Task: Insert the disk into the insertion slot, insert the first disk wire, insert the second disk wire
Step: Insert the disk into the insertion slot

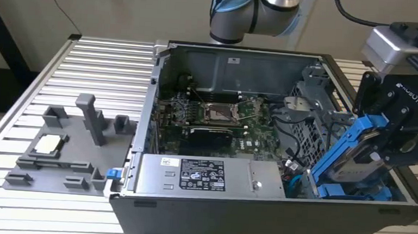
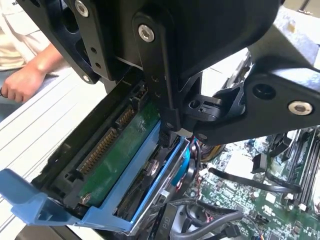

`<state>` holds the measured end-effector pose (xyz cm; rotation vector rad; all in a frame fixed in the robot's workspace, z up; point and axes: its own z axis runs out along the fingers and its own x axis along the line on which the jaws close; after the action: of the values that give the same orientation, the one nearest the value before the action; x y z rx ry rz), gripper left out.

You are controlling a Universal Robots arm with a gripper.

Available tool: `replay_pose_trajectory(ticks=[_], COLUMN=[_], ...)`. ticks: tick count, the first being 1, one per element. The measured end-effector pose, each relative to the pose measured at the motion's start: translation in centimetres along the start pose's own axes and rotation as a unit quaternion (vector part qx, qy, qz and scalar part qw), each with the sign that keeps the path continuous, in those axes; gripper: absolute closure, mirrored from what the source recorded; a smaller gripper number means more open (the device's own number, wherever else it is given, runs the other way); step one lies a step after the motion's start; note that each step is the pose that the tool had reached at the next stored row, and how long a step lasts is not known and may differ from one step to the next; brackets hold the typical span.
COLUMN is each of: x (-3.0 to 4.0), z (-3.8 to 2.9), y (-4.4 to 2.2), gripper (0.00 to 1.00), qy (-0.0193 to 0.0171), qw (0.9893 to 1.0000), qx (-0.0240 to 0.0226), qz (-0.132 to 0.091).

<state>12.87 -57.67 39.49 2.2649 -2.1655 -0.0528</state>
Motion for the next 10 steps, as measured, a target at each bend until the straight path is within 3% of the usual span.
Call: replay_pose_trajectory(ticks=[10], x=[0.12], z=[1.81], y=[-0.13], gripper=[0.67], qy=[0.0], qw=[1.0], qx=[0.0], qz=[0.0])
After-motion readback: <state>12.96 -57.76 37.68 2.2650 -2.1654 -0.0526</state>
